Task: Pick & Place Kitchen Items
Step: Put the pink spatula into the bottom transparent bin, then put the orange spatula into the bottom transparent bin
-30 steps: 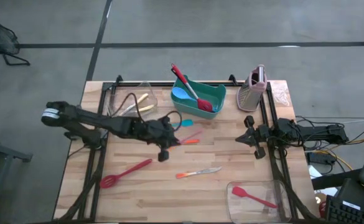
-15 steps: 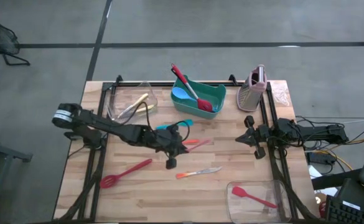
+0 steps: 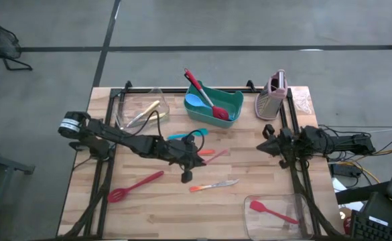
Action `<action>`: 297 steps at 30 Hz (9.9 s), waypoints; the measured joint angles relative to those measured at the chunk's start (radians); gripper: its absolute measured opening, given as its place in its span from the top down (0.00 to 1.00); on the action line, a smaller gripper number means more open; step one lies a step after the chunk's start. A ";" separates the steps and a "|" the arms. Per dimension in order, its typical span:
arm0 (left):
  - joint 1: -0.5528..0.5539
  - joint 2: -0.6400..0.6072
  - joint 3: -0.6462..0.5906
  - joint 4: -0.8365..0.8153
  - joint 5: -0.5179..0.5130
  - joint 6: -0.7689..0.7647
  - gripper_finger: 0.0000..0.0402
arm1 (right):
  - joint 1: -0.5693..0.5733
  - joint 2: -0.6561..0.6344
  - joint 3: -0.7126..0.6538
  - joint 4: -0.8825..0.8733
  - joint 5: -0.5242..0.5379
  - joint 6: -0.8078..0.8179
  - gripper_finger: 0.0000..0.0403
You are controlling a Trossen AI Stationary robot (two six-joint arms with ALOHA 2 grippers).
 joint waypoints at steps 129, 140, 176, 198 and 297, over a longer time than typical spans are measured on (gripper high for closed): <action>0.034 0.000 0.010 -0.039 -0.017 -0.093 0.80 | 0.077 1.149 0.471 0.582 0.107 -0.261 0.93; 0.035 -0.009 0.011 -0.039 -0.046 -0.063 0.54 | 0.077 1.057 0.474 0.422 0.094 -0.215 0.93; 0.035 -0.025 0.011 -0.043 -0.078 -0.035 0.51 | 0.737 1.408 1.257 -1.112 -0.003 0.601 0.91; 0.035 -0.026 0.010 -0.091 -0.100 -0.044 0.51 | 0.728 1.440 1.228 -1.295 0.144 0.670 0.51; -0.050 -0.064 -0.013 -0.216 -0.169 0.177 0.95 | 0.525 1.203 0.973 -0.769 0.911 0.078 0.47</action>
